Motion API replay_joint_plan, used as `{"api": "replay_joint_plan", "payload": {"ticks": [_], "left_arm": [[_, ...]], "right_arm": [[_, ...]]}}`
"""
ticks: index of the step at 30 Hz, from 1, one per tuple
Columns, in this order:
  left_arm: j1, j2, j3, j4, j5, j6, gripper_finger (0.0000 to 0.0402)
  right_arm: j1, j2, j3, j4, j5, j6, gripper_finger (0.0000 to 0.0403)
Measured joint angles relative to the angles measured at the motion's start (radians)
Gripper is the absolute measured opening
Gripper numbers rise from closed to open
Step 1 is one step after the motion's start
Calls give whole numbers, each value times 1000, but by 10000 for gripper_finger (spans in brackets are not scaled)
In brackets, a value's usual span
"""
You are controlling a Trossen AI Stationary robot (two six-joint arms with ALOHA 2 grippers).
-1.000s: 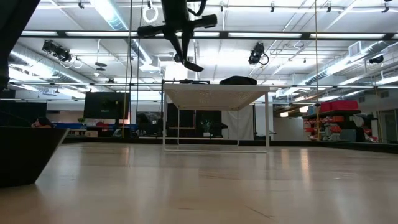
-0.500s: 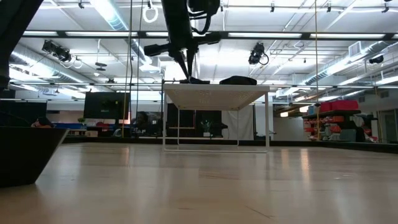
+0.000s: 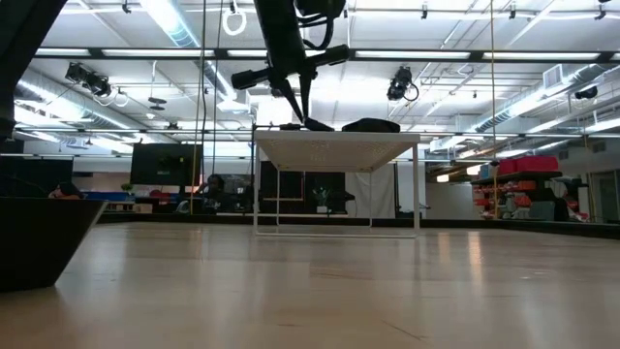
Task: Pick & Place Mini shaped plates
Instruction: Stack the drop-shaped plate on top of the drop-shaped plate on the shelf, then stack the distorted square plate on top of the distorted square plate on the shelf
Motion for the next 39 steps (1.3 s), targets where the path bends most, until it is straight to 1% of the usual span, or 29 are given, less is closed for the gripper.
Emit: {"api": "replay_joint_plan", "payload": {"ticks": [9, 14, 17, 23, 28, 34, 39], "left_arm": [[-2, 0, 0, -7, 0, 1, 71], [-6, 0, 0, -25, 5, 17, 84], [-8, 0, 17, -62, 16, 27, 87], [-8, 0, 99, -139, 10, 72, 88], [-27, 0, 164, -130, 16, 130, 87], [-59, 0, 165, -124, 45, 142, 86], [-84, 15, 163, -126, 72, 143, 62]], "right_arm": [[0, 0, 0, 0, 0, 0, 19], [0, 0, 0, 0, 0, 0, 19], [0, 0, 0, 0, 0, 0, 19], [0, 0, 0, 0, 0, 0, 19], [0, 0, 0, 0, 0, 0, 19], [0, 0, 0, 0, 0, 0, 19], [0, 0, 0, 0, 0, 0, 19]]}}
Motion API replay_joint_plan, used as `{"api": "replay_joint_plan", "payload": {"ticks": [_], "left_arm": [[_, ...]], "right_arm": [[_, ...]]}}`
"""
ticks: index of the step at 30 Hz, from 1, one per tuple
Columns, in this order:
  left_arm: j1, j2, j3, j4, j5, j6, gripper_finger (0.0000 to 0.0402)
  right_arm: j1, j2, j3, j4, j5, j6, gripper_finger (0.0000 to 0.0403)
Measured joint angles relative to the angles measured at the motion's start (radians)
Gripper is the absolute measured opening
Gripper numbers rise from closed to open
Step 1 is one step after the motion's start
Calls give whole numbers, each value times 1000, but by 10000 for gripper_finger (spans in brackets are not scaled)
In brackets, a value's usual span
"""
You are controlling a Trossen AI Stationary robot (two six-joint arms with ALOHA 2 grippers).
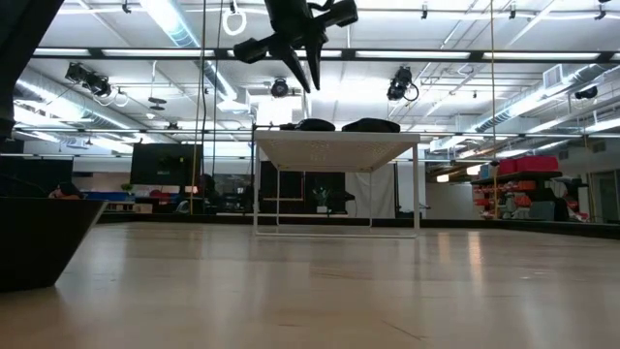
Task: Pick & Place Mini shaped plates
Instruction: Stack the distorted square plate on top of the distorted square plate on the shelf
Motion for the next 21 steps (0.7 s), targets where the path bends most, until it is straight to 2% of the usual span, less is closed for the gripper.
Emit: {"api": "replay_joint_plan", "payload": {"ticks": [8, 21], "left_arm": [[-9, 50, 0, -6, 35, 8, 7], [6, 65, 1, -6, 49, 60, 4]], "right_arm": [[0, 0, 0, 0, 0, 0, 19], [0, 0, 0, 0, 0, 0, 19]]}}
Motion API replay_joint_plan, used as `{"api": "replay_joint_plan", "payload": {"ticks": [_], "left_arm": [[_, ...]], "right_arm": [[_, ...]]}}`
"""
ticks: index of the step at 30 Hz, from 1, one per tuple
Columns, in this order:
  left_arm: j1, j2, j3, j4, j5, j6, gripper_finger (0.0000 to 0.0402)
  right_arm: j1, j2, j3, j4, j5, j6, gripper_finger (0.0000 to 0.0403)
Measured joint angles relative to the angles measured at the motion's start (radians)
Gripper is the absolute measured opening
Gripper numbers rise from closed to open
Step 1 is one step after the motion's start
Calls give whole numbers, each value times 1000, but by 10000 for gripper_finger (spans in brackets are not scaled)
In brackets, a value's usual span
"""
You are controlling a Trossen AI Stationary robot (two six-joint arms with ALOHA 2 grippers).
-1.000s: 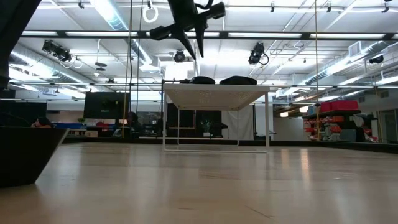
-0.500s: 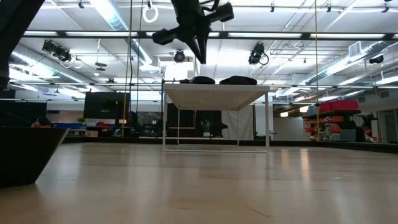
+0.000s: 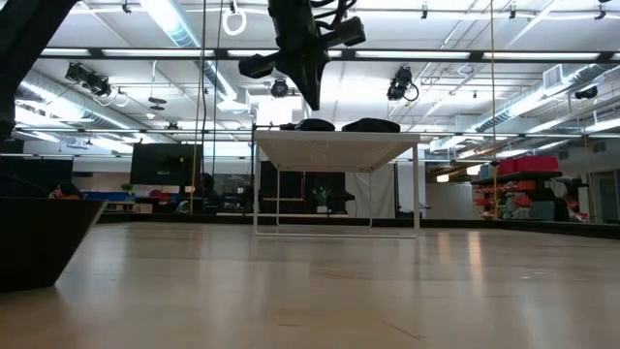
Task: Pick & Place Mini shaped plates
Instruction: Stack the distorted square plate on top of the distorted square plate on the shelf
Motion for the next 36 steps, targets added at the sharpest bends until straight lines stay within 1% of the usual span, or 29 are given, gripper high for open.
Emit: {"api": "replay_joint_plan", "payload": {"ticks": [8, 14, 19, 23, 27, 36], "left_arm": [[5, 33, 0, -3, 33, 15, 7], [8, 35, 0, -7, -2, 16, 6], [12, 32, 0, -6, -4, 16, 14], [11, 27, 0, 2, 21, 14, 10], [8, 26, 0, 7, 11, 16, 5], [15, 26, 0, 0, 8, 36, 8]], "right_arm": [[0, 0, 0, 0, 0, 0, 19], [0, 0, 0, 0, 0, 0, 19], [0, 0, 0, 0, 0, 0, 19], [0, 0, 0, 0, 0, 0, 19], [0, 0, 0, 0, 0, 0, 19], [0, 0, 0, 0, 0, 0, 19]]}}
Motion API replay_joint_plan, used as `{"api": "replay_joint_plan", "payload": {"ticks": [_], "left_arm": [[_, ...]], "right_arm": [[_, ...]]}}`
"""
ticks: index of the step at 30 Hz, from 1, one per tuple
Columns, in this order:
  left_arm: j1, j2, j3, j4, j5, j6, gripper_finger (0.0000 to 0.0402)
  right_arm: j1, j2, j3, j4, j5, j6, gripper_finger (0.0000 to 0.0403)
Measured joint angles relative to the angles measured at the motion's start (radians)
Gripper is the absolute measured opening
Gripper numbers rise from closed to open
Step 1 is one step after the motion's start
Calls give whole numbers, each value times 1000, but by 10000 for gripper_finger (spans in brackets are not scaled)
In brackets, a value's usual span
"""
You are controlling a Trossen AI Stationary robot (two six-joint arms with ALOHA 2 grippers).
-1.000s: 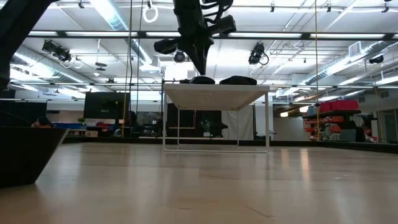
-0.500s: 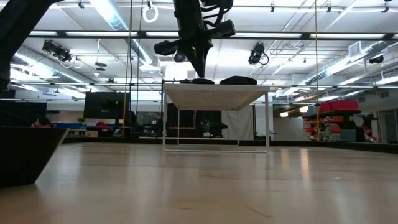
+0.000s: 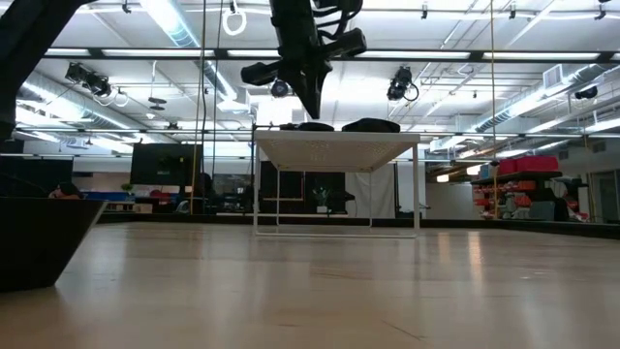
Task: Pick & Place Mini shaped plates
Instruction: Stack the distorted square plate on top of the distorted square plate on the shelf
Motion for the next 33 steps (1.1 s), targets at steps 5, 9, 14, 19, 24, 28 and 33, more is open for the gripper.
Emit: {"api": "replay_joint_plan", "payload": {"ticks": [5, 9, 14, 19, 24, 28, 33], "left_arm": [[-1, 13, 0, 2, 4, 3, 5], [0, 18, 1, 6, 3, 3, 10], [-1, 22, 0, 0, 3, 3, 6], [-5, 5, -1, -6, -8, -3, 6], [-9, -19, 0, -7, -16, -5, 16], [-29, -40, 1, -23, -18, -4, 17], [-90, -53, 1, -68, -17, 51, 18]], "right_arm": [[0, 0, 0, 0, 0, 0, 19], [0, 0, 0, 0, 0, 0, 19], [0, 0, 0, 0, 0, 0, 19], [0, 0, 0, 0, 0, 0, 19], [0, 0, 0, 0, 0, 0, 19], [0, 0, 0, 0, 0, 0, 19], [0, 0, 0, 0, 0, 0, 19]]}}
